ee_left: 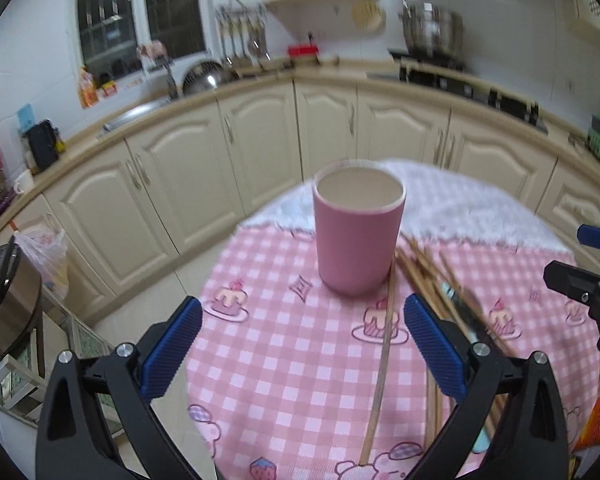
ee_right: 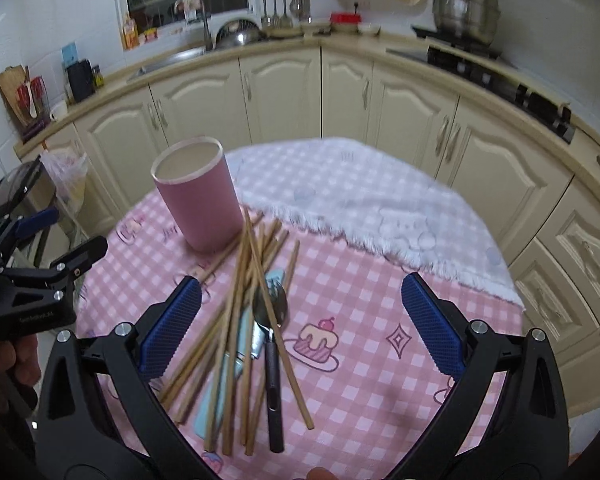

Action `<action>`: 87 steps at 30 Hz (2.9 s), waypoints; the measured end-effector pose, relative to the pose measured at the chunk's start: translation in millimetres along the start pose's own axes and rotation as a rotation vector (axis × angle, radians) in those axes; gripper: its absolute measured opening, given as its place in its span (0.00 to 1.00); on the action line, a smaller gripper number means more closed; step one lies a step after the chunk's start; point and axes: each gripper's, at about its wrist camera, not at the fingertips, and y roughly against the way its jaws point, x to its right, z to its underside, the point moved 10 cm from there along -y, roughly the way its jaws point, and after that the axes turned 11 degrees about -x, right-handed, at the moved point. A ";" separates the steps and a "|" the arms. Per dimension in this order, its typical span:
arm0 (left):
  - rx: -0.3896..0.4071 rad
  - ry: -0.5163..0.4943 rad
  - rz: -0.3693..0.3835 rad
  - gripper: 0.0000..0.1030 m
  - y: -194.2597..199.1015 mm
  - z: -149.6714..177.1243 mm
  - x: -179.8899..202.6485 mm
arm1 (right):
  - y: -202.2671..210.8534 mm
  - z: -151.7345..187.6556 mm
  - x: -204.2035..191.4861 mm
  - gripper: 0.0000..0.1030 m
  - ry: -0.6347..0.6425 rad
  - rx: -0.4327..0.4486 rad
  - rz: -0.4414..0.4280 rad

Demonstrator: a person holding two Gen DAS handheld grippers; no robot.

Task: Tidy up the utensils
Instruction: 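Grasp a wooden chopstick with the right tool while the left tool grasps another, then lift both chopsticks over the pink cup and open both tools to drop them in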

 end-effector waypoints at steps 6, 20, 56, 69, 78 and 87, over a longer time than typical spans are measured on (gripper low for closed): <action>-0.119 -0.061 0.021 0.96 -46.1 3.2 14.2 | -37.2 9.5 7.5 0.95 0.016 -0.127 -0.039; -0.289 -0.179 0.059 0.95 -102.8 8.8 48.6 | -84.0 17.0 -11.1 0.50 0.098 -0.319 -0.195; -0.396 -0.221 0.272 0.05 -103.0 17.9 97.2 | -101.5 1.3 -2.1 0.06 0.041 -0.335 -0.354; -0.257 -0.206 0.309 0.05 -48.7 18.9 87.5 | -65.1 -19.7 22.2 0.06 -0.089 -0.185 -0.452; -0.107 -0.217 0.239 0.05 -20.5 -11.2 79.6 | -46.6 -40.9 22.1 0.06 -0.119 -0.096 -0.466; 0.135 -0.061 0.320 0.05 20.4 -78.2 58.1 | -6.8 -97.6 12.4 0.06 -0.109 0.078 -0.497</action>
